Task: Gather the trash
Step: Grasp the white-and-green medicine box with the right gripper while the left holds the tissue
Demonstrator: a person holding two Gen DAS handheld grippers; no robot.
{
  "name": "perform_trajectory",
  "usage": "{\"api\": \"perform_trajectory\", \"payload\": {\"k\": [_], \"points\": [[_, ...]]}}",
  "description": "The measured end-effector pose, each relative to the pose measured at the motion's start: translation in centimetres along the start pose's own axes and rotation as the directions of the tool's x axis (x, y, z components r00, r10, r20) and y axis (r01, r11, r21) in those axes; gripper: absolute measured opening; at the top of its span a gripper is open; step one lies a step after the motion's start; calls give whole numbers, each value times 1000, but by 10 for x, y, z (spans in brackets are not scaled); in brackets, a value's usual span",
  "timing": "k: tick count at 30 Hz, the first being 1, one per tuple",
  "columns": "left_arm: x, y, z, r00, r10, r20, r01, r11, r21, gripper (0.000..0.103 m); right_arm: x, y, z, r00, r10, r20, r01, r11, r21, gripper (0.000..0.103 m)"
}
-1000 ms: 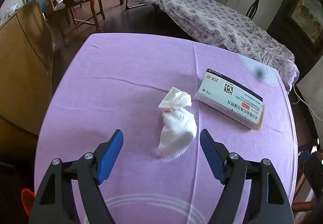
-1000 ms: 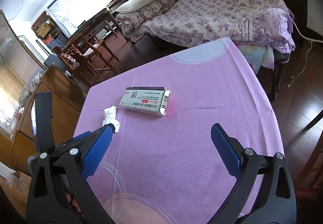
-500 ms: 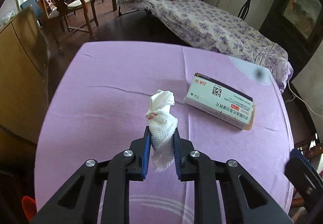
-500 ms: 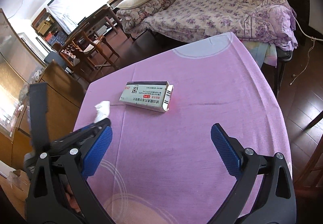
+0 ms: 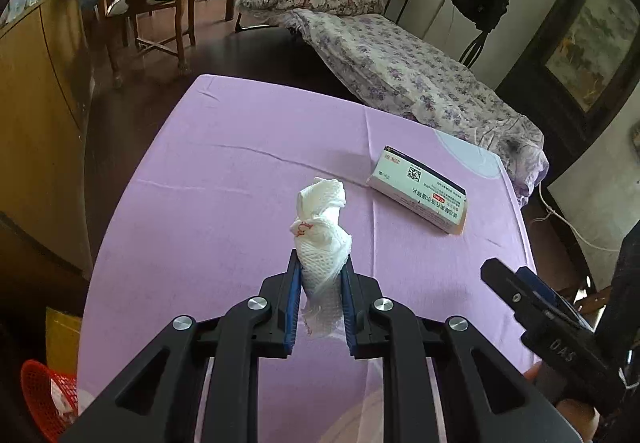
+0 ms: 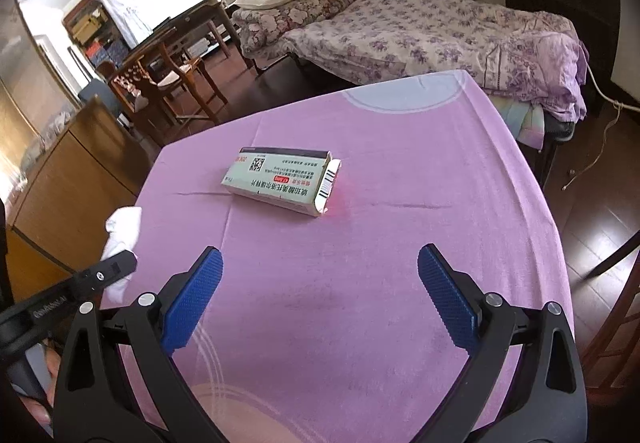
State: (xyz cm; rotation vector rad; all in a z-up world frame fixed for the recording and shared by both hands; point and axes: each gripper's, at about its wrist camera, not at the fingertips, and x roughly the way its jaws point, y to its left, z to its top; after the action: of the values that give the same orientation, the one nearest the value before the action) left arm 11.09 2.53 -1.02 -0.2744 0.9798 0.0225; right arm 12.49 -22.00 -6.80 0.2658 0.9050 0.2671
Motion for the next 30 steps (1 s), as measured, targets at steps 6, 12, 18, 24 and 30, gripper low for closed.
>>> {"api": "perform_trajectory", "payload": {"k": [6, 12, 18, 24, 30], "points": [[-4, 10, 5, 1000, -21, 11, 21, 1000, -12, 18, 2, 10, -3, 1000, -15, -1, 15, 1000, -27, 96], [-5, 21, 8, 999, -42, 6, 42, 998, -40, 18, 11, 21, -2, 999, -49, 2, 49, 997, -59, 96], [-2, 30, 11, 999, -49, -7, 49, 998, -48, 18, 24, 29, 0, 998, -52, -35, 50, 996, -76, 96], [2, 32, 12, 999, -47, -18, 46, 997, -54, 18, 33, 34, 14, 998, -60, -29, 57, 995, -85, 96], [4, 34, 12, 999, -45, -21, 44, 998, -43, 18, 52, 43, 29, 996, -82, -34, 77, 990, -120, 96]]}}
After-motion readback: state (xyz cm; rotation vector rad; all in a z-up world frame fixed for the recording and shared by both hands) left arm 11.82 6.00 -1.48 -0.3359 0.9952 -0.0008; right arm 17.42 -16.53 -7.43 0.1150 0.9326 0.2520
